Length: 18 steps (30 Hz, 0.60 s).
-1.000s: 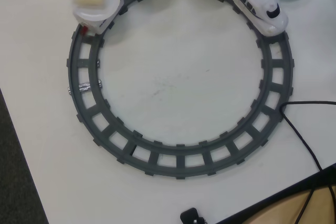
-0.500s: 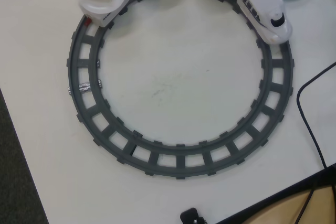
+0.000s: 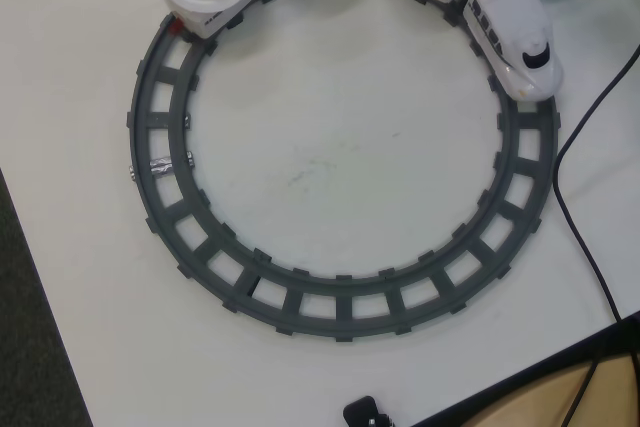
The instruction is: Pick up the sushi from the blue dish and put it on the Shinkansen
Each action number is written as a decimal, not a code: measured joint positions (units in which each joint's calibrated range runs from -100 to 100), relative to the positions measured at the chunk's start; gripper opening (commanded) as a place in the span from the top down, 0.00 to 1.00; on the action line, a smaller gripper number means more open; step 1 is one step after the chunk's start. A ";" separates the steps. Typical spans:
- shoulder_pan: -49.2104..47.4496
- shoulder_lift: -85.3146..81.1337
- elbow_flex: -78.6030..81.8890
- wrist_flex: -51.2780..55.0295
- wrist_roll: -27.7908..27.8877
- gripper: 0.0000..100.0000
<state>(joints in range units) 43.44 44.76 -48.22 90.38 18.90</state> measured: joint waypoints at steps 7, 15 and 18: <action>-0.87 2.36 -0.36 -0.44 0.47 0.67; -0.79 5.47 -0.36 -2.80 2.09 0.69; -0.87 6.48 -0.45 -3.76 2.35 0.80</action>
<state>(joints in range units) 42.58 51.24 -48.67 86.61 21.25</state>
